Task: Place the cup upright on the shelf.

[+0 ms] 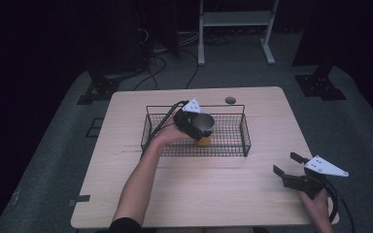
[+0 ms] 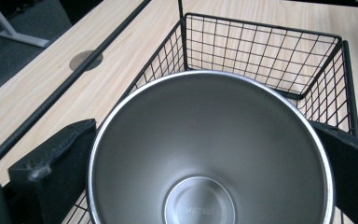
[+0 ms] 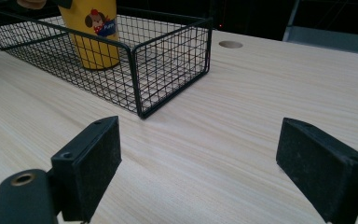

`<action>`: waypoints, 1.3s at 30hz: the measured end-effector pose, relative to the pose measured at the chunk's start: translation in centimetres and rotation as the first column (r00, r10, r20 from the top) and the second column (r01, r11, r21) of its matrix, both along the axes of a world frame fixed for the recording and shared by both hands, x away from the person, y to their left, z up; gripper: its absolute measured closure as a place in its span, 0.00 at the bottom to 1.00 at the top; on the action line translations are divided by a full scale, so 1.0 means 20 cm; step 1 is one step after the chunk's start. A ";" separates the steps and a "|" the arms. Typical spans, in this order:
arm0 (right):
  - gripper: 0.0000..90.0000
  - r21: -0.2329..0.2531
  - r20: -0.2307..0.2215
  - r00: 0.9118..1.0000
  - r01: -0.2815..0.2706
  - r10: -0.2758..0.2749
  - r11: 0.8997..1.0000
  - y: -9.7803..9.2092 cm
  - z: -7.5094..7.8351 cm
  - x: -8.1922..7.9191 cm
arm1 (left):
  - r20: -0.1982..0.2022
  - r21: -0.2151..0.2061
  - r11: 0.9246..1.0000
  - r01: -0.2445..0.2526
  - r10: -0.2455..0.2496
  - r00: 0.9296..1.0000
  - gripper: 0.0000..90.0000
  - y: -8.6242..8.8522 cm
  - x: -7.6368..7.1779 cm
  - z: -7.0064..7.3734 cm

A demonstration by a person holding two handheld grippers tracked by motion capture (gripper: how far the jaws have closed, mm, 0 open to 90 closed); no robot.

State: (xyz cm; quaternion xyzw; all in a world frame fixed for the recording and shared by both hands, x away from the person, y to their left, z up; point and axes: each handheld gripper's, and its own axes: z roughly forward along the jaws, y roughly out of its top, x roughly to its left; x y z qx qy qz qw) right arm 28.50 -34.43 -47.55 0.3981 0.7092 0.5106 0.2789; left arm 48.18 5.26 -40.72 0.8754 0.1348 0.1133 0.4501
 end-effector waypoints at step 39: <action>0.14 0.043 0.005 1.000 0.010 -0.010 0.999 -0.02 0.00 -0.01 | 0.082 -0.077 0.997 -0.003 0.009 0.997 0.00 0.02 -0.07 0.16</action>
